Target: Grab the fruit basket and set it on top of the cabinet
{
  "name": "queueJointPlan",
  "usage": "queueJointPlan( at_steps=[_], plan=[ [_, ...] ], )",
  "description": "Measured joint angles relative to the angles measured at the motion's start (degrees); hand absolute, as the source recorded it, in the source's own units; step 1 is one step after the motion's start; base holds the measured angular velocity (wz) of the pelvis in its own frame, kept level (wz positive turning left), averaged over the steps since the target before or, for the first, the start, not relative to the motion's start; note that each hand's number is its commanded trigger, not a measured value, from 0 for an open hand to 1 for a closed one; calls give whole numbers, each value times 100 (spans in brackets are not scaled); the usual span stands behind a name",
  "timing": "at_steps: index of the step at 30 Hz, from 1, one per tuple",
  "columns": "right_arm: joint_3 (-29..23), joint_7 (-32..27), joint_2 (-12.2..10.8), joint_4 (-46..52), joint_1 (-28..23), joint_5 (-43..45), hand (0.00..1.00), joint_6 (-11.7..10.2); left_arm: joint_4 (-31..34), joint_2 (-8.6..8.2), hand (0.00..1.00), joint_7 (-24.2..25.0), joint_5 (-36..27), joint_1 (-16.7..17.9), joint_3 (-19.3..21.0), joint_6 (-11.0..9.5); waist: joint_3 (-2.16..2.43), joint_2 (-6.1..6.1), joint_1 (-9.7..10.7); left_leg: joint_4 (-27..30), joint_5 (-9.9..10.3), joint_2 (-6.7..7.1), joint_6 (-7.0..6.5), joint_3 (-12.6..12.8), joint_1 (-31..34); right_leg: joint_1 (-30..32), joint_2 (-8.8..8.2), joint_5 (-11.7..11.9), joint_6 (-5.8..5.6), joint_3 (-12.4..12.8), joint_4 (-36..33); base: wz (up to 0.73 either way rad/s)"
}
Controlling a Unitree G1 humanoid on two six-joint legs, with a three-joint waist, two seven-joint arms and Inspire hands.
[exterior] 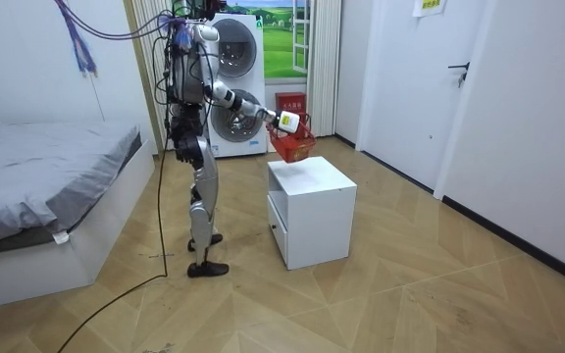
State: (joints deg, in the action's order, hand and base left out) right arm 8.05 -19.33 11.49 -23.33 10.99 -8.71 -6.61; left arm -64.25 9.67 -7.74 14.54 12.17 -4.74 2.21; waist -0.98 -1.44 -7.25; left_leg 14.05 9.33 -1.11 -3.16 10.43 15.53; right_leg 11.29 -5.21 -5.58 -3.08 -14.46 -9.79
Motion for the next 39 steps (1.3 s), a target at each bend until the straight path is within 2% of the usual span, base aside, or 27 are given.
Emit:
queueJointPlan(
  at_steps=[5,9,12,14,20,25,26,27,29,30,32,39],
  plan=[
    [-92,-239,1,-173,332,12,100,9,-1,0,0,15,4,-1,-9,44,-6,2,7,54,0,-2,-1,-1,101,78,-3,0,0,-21,-12,0],
    [-154,-427,3,-687,651,-33,100,11,8,5,0,110,4,-1,-251,96,-25,28,0,69,-2,4,-4,-11,125,86,-13,0,1,-53,-13,1],
    [-248,-518,30,-838,715,-216,100,14,18,4,0,204,19,-11,-276,123,-26,32,-38,72,-13,5,-14,-48,225,183,-28,-2,3,-164,-38,7],
    [-267,-533,69,-1168,858,-449,100,17,25,15,0,246,18,-21,-283,165,-44,62,-38,83,-25,15,-19,-122,287,202,-36,-2,3,-254,-40,14],
    [-267,-527,72,-1908,1228,-553,100,48,34,17,0,353,130,-32,-284,167,-52,71,-130,64,-40,71,-36,-167,338,284,-84,-33,19,-290,-92,5],
    [-263,-492,89,-2147,1282,-555,100,47,17,24,0,370,130,-159,-284,164,-65,50,-276,38,-41,83,-37,-175,339,299,-92,-35,17,-291,-96,0],
    [-257,-492,89,-2209,1282,-579,62,47,17,24,0,369,128,-160,-302,157,-68,46,-292,37,-40,83,-37,-175,339,299,-92,-36,16,-291,-97,0],
    [-258,-492,89,-2239,1282,-589,30,47,17,25,0,369,128,-160,-323,159,-70,44,-302,35,-41,83,-37,-175,339,300,-92,-37,16,-290,-96,0],
    [-258,-493,93,-2345,1281,-618,4,47,16,25,0,369,129,-160,-340,159,-80,29,-338,28,-41,83,-37,-172,354,316,-91,-48,15,-289,-99,0],
    [-259,-493,95,-2348,1282,-630,0,47,16,24,0,369,130,-160,-337,159,-81,26,-339,28,-41,83,-37,-172,369,331,-91,-50,15,-289,-102,0],
    [-260,-493,118,-2375,1281,-663,0,47,11,24,0,369,131,-160,-331,158,-98,10,-347,27,-41,83,-37,-168,402,364,-89,-51,16,-288,-101,0],
    [-262,-493,131,-2421,1282,-687,0,48,8,25,0,325,81,-160,-330,158,-110,-9,-371,39,-42,84,-39,-168,406,362,-89,-51,16,-288,-105,0]
  ],
)
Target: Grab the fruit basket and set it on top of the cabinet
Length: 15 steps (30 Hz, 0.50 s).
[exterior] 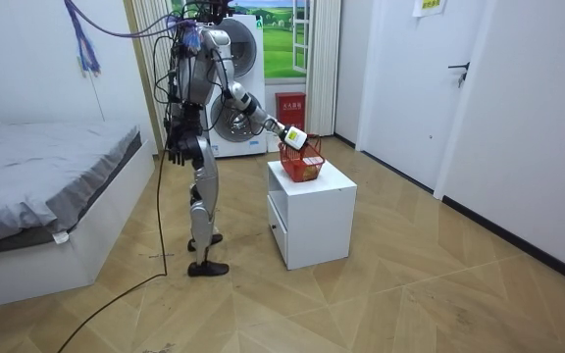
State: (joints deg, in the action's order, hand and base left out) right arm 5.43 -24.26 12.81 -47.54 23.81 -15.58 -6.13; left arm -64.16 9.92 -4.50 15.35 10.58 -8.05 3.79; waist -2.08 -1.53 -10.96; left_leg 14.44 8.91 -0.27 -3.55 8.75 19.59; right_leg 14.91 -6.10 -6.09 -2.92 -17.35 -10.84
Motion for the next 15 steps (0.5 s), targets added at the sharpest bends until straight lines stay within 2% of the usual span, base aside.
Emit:
queueJointPlan(
  at_steps=[15],
  plan=[
    [14,6,1,-402,-9,20,0,3,-10,0,0,-6,8,0,-5,2,-6,-12,-12,16,0,-2,0,-7,5,-7,1,0,0,-3,2,0]
  ],
)
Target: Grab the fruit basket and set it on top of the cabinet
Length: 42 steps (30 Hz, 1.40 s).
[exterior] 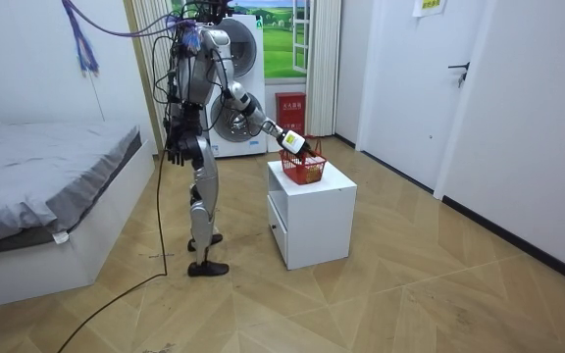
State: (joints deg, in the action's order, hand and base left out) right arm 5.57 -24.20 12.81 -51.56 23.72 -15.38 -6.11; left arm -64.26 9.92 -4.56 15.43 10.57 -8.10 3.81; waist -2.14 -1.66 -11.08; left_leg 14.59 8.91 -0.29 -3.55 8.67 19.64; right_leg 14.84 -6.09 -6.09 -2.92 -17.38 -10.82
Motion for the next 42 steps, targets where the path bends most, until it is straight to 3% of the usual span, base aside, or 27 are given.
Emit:
queueJointPlan(
  at_steps=[12,18,26,29,36,42],
  plan=[
    [-11,-5,40,61,0,-4,0,-1,17,0,0,18,0,0,6,10,2,-3,35,20,0,-2,0,5,-27,-35,-1,0,0,-1,5,0],
    [-18,-2,61,152,-27,-1,0,-1,19,1,0,45,-6,0,18,76,14,-21,186,17,0,-6,0,9,-169,-164,-3,0,0,11,4,0],
    [-37,117,90,861,-732,45,0,-10,9,21,0,-37,-2,18,119,25,86,-104,453,-7,2,-11,0,40,-515,-494,7,0,0,57,6,-2],
    [-150,122,103,1342,-1010,61,0,-11,9,10,0,-31,33,21,172,-11,151,-102,516,6,2,-11,0,62,-554,-512,14,2,3,115,4,-8],
    [-255,351,88,2136,-1729,204,0,-24,17,-16,0,-118,36,145,477,-7,190,-129,733,-136,5,-22,4,210,-1085,-924,16,0,2,191,18,-9],
    [-302,560,91,2846,-2396,526,0,-10,192,-25,0,-119,42,192,689,-4,203,-143,838,-196,8,-25,4,374,-1264,-989,30,-1,0,467,8,-17]
  ],
)
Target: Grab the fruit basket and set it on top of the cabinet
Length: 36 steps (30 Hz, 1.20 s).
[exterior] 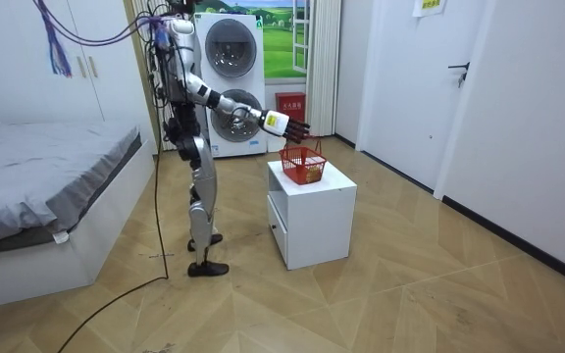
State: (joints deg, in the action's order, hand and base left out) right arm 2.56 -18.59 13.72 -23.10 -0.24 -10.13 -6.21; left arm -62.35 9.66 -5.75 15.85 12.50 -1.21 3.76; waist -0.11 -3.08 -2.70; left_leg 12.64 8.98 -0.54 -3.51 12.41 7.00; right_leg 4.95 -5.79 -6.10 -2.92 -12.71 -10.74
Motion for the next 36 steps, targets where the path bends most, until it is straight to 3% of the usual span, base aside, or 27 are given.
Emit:
queueJointPlan(
  at_steps=[7,11,14,16,18,21,23,30,33,36],
  plan=[
    [-27,253,-5,126,-606,264,0,6,220,-1,0,-5,-47,115,276,-14,5,0,162,-167,16,-1,19,92,-367,-268,20,-5,-8,111,20,-8],
    [-149,335,-6,-25,-903,863,0,-2,450,8,0,-5,-25,245,335,-8,-5,48,250,-191,34,-1,30,131,-577,-440,32,-6,-9,140,40,-5],
    [-147,378,-8,-837,-1132,1279,0,0,505,4,0,-35,-58,303,335,-17,18,96,241,-203,110,-6,38,142,-747,-613,46,-29,-39,179,114,-1],
    [-154,378,-8,-1559,-1199,1543,0,20,466,4,0,-99,-50,305,338,-17,62,88,246,-212,125,-3,37,152,-778,-641,45,-42,-47,186,110,-2],
    [-173,380,-8,-2422,-1197,1725,0,92,419,6,0,-153,-11,309,384,-15,59,102,241,-251,125,2,37,167,-833,-708,45,-44,-49,193,110,-3],
    [-277,391,-7,-3572,-1252,2064,0,346,421,-9,0,-149,136,378,605,60,46,103,273,-298,126,25,36,121,-882,-786,33,-68,-73,142,127,6],
    [-283,567,-32,-4193,-1259,2186,0,636,421,-13,0,-146,196,385,691,193,36,102,250,-306,140,27,47,119,-931,-812,32,-97,-75,141,113,2],
    [-264,1217,-108,-4642,-1153,2441,0,1212,413,-17,0,7,196,362,676,544,-9,113,248,-312,187,29,76,104,-1117,-979,31,-187,-60,116,109,1],
    [-264,1501,-219,-4728,-1105,2444,0,1505,371,-29,0,142,199,313,649,729,-7,104,249,-301,210,27,86,82,-1149,-1015,34,-214,-57,88,102,1],
    [-265,1680,-285,-4746,-1087,2440,0,1643,372,-28,0,250,237,307,649,849,-6,115,251,-302,215,24,91,75,-1156,-1014,42,-217,-58,99,101,0]
  ],
)
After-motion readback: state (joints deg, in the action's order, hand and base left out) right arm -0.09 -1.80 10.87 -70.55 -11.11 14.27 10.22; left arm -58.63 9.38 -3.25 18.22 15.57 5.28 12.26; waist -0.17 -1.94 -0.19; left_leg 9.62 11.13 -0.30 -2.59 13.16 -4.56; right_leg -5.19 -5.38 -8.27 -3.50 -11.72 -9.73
